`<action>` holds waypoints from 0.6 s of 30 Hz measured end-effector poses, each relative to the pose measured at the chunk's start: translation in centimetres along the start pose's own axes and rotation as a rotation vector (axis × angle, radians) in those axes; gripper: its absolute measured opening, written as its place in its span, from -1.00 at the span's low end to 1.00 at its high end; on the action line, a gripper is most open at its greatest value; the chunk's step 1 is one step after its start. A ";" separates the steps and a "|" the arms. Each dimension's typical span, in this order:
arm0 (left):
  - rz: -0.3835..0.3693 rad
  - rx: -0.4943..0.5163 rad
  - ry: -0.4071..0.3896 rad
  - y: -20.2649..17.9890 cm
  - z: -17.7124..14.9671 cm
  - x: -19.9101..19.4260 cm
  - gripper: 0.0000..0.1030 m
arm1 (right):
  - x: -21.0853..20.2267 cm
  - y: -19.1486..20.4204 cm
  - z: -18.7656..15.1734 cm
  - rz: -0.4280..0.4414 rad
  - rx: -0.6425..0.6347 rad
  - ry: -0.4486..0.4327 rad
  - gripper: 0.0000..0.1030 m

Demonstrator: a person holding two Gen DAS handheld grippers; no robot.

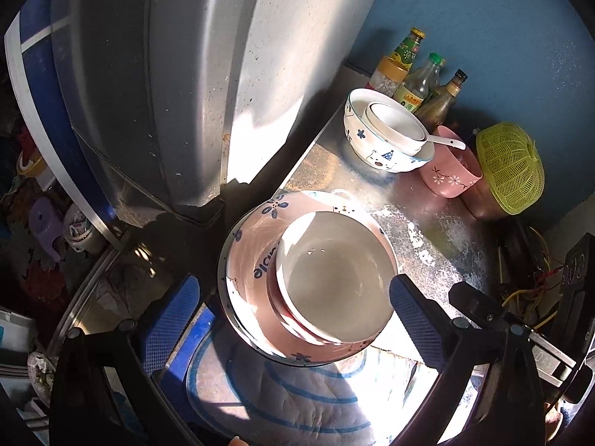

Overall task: Organize plates and bowls
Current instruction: 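Withdraw both grippers from the stack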

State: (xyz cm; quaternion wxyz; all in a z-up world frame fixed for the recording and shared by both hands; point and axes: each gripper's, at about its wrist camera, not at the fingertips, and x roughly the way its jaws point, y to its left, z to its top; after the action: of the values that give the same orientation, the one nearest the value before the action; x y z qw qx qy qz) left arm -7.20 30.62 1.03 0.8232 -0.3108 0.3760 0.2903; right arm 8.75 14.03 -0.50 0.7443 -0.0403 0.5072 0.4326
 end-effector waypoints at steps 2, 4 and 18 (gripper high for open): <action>0.010 0.016 -0.006 -0.3 -0.2 -0.3 0.99 | -0.2 0.1 -0.2 -0.001 -0.002 -0.003 1.00; 0.015 0.025 -0.006 -0.6 -0.3 -0.5 0.99 | -0.4 0.3 -0.5 -0.002 -0.007 -0.008 1.00; 0.080 0.062 0.039 -1.5 -1.4 -0.6 0.99 | -1.9 0.1 -1.6 -0.027 -0.017 -0.038 1.00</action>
State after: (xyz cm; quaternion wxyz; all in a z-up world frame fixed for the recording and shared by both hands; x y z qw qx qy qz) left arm -7.02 28.51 1.22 0.8127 -0.2752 0.4130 0.3051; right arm 7.27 12.15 0.28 0.7591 -0.0453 0.4889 0.4275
